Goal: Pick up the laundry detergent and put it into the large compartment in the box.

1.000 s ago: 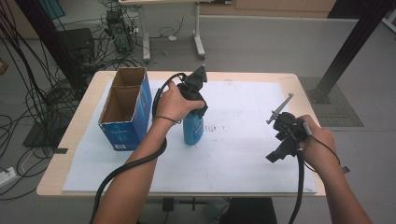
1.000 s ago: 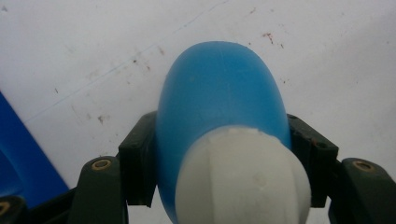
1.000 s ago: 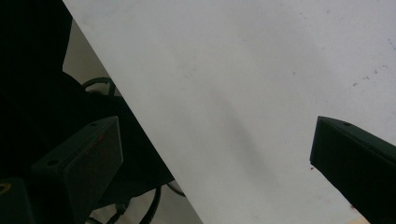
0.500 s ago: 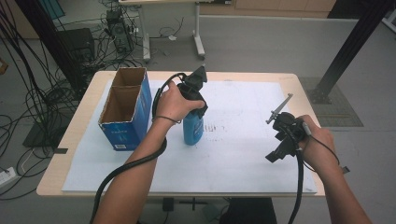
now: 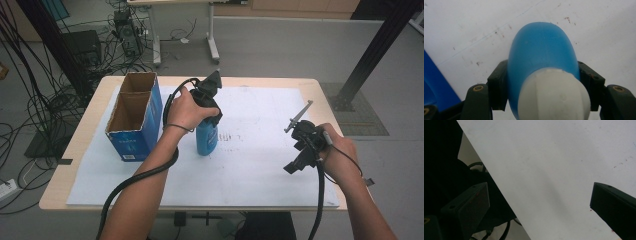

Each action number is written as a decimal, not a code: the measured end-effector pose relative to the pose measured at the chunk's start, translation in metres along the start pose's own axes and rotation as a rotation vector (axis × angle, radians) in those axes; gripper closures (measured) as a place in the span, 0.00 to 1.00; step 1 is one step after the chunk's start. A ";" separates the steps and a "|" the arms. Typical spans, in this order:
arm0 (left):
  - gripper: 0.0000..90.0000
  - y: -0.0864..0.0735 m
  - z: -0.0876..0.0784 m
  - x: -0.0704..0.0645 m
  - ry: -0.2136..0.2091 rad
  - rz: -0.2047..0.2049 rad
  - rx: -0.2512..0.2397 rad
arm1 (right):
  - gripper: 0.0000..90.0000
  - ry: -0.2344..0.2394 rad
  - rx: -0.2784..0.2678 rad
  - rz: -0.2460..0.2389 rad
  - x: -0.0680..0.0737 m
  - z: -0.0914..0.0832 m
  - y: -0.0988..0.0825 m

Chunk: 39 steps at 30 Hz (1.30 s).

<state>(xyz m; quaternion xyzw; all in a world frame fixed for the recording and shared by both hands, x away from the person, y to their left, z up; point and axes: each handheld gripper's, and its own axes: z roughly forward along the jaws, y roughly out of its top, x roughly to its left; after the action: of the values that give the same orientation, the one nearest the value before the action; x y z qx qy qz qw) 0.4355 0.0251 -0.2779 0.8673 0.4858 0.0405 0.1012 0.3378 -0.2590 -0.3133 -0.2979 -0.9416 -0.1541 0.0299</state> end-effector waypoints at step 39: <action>0.42 0.006 -0.114 -0.005 0.018 0.042 -0.088 | 0.02 -0.029 -0.024 -0.022 0.008 -0.015 0.007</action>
<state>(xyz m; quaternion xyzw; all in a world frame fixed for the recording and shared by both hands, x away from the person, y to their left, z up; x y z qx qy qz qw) 0.4184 0.0334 -0.1652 0.8717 0.4659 0.0718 0.1338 0.3350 -0.2543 -0.2956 -0.2900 -0.9433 -0.1613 0.0112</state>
